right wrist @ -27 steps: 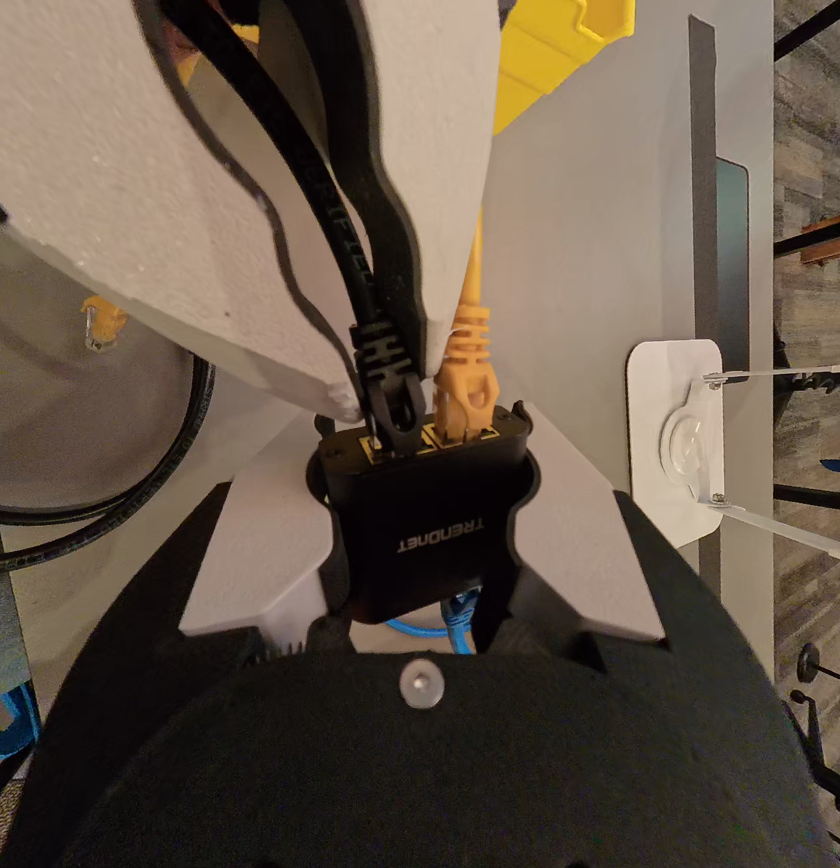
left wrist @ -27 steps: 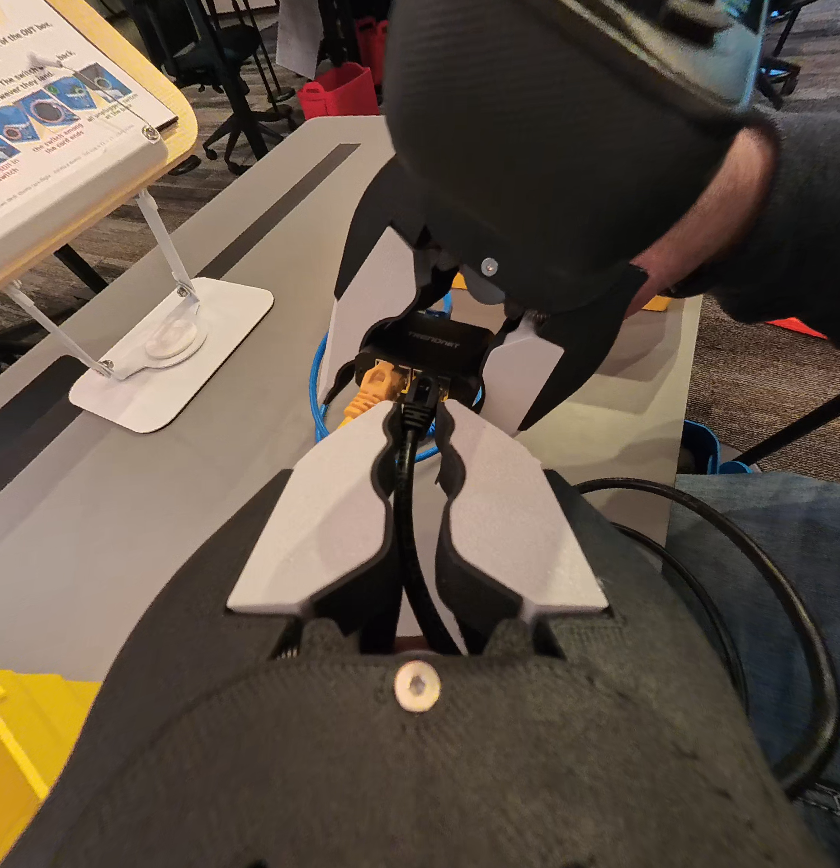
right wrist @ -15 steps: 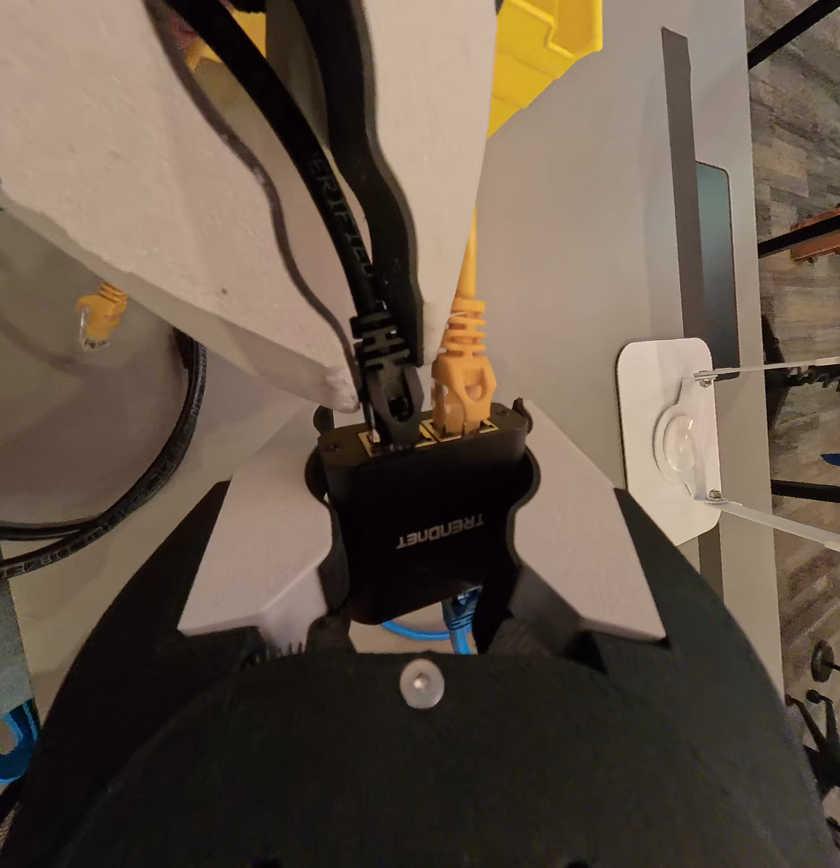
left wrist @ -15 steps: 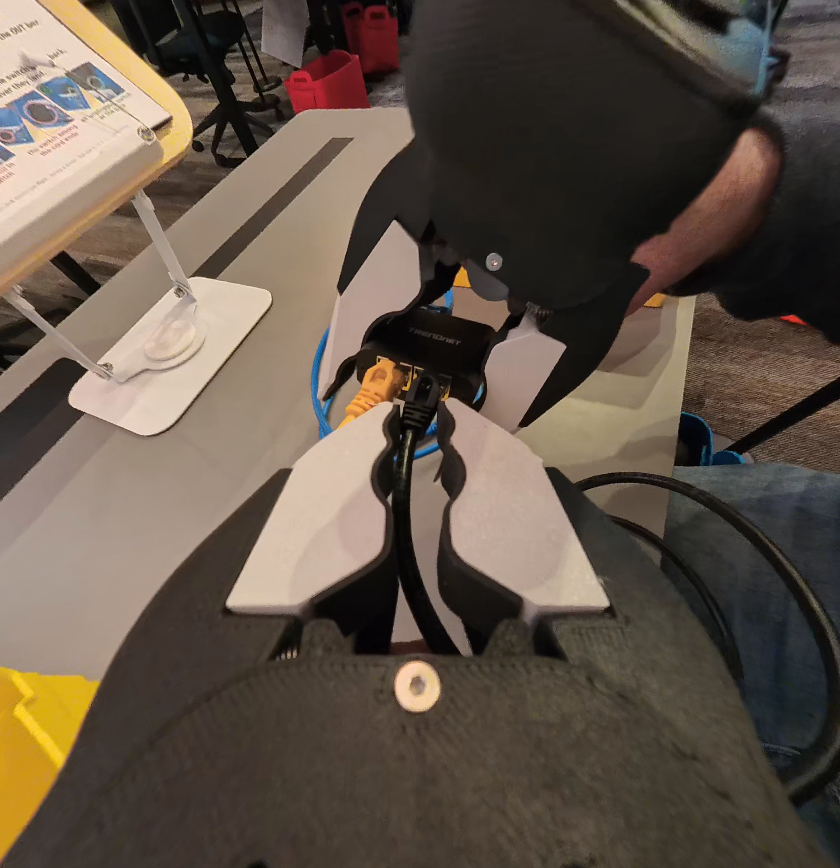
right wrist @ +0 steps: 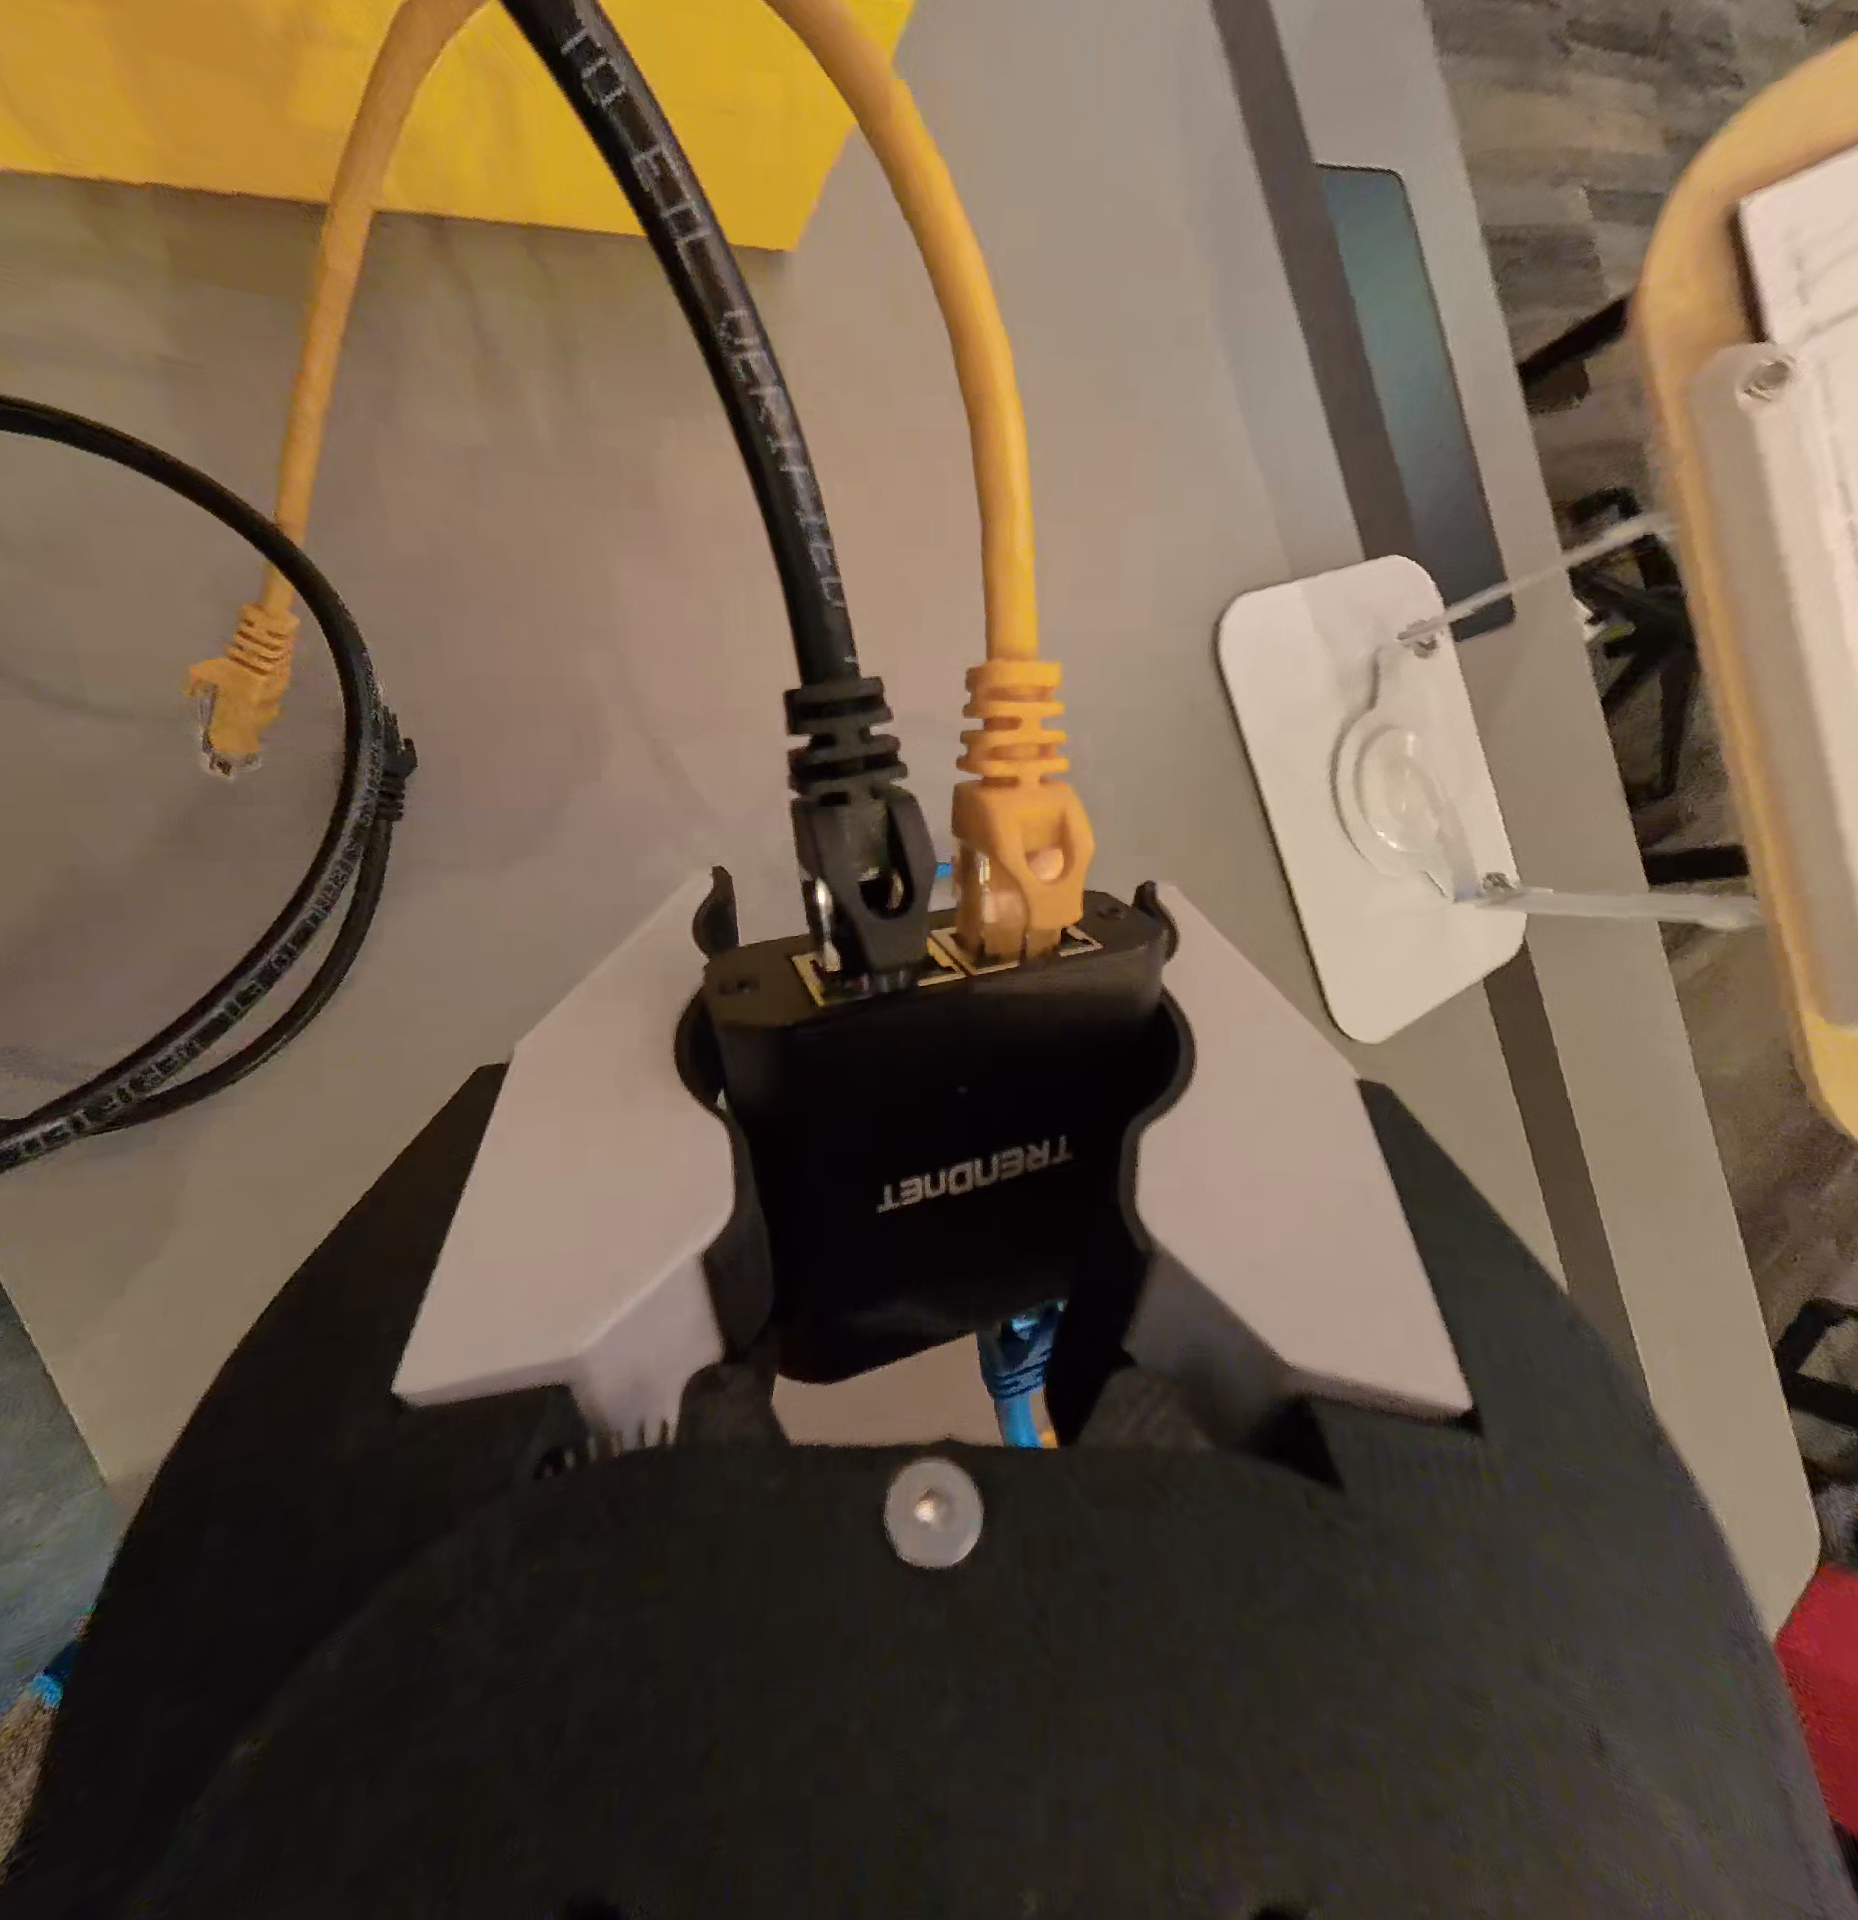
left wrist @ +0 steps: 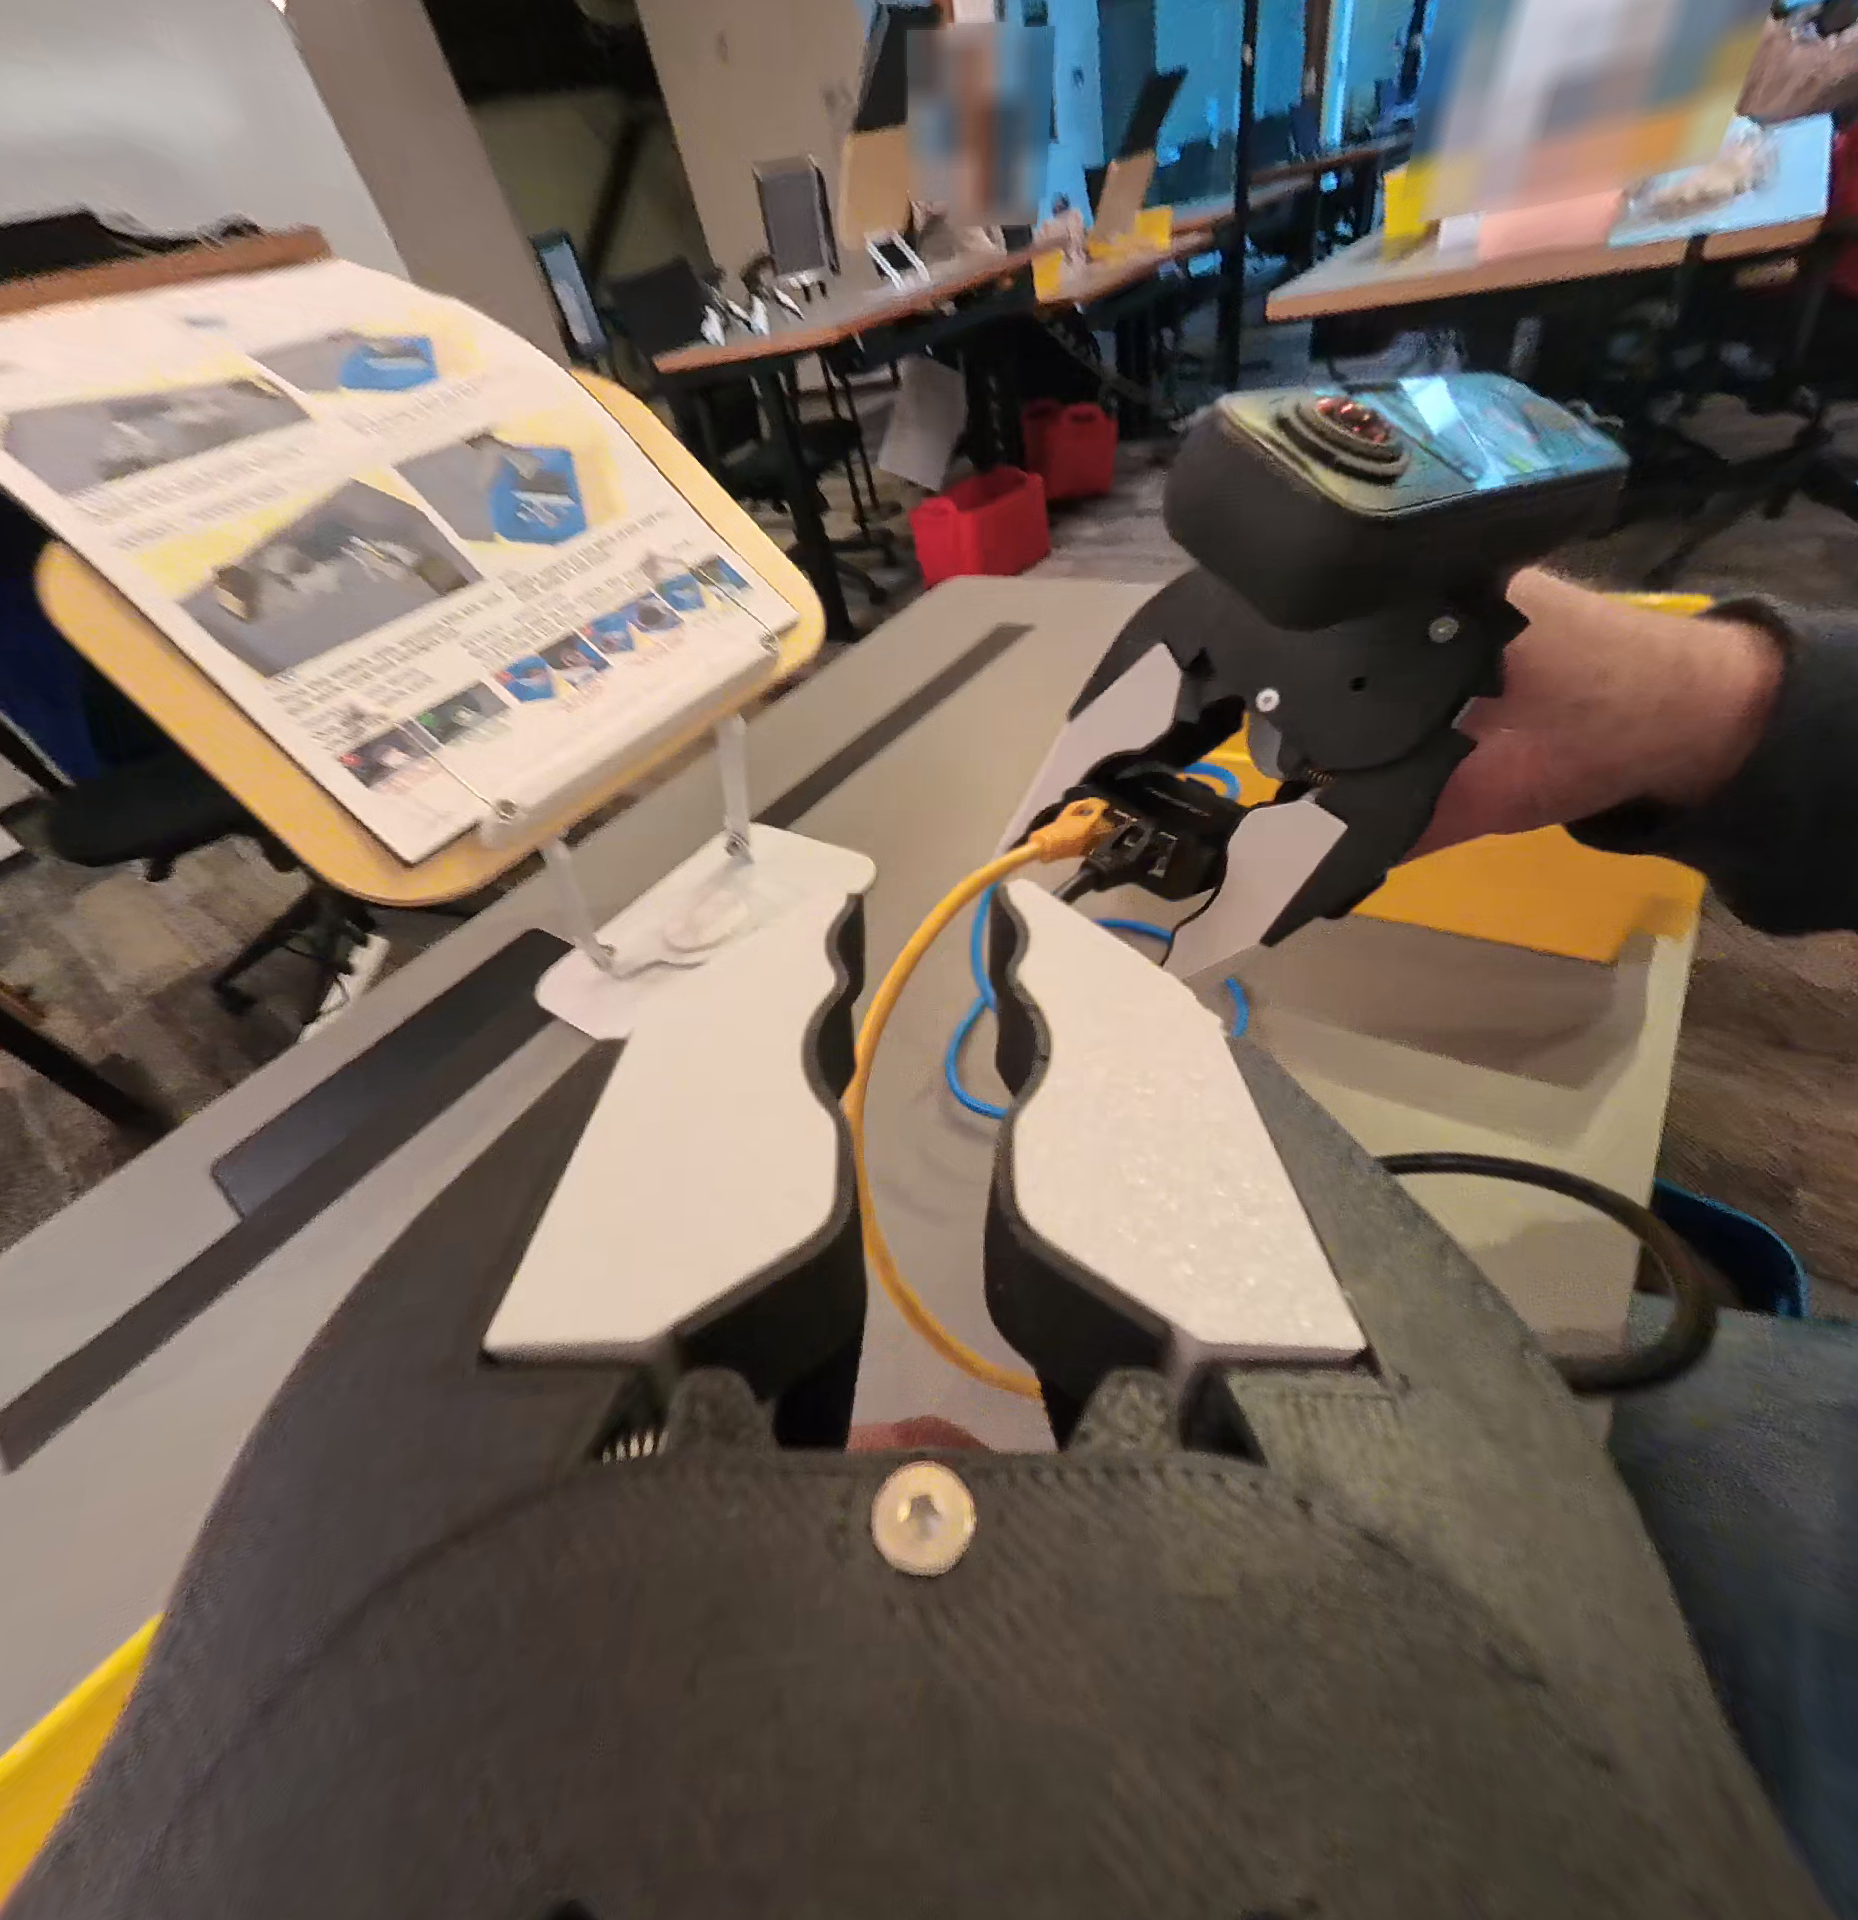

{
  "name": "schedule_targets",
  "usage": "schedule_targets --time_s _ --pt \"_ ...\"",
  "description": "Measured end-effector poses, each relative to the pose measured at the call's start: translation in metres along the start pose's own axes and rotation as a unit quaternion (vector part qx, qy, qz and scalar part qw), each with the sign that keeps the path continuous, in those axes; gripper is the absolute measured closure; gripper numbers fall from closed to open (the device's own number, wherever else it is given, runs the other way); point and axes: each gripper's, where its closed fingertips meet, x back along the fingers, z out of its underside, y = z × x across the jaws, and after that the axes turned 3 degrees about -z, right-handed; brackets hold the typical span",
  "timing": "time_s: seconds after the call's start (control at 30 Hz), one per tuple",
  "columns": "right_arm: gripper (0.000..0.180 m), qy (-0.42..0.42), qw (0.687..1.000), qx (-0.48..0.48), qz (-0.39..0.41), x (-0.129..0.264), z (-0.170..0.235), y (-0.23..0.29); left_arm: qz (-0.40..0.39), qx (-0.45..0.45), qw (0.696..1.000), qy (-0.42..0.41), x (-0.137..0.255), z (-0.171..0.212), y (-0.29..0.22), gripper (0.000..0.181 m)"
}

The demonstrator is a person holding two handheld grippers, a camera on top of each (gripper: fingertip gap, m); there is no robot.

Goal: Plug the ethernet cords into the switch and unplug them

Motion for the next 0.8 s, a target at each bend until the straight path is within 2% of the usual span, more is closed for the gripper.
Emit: schedule_targets --time_s 0.13,0.3,0.5,0.63,0.8 --pt "0.104 -0.016 0.997 -0.055 0.043 0.028 0.001 -0.038 -0.035 0.003 0.998 -0.044 0.019 -0.025 0.019 0.158" --pt "0.104 -0.044 0.987 -0.108 0.113 0.088 -0.008 -0.103 -0.052 0.016 0.996 -0.065 0.035 -0.04 0.035 0.16" --pt "0.104 -0.124 0.961 -0.184 0.163 0.174 -0.028 -0.176 -0.054 0.024 0.997 -0.059 0.034 -0.036 0.04 0.161" --pt "0.104 -0.162 0.939 -0.224 0.204 0.229 -0.025 -0.213 -0.05 0.029 0.997 -0.055 0.031 -0.031 0.04 0.162" --pt "0.104 -0.174 0.919 -0.261 0.239 0.262 0.0 -0.235 -0.045 0.039 0.997 -0.048 0.027 -0.024 0.042 0.162"
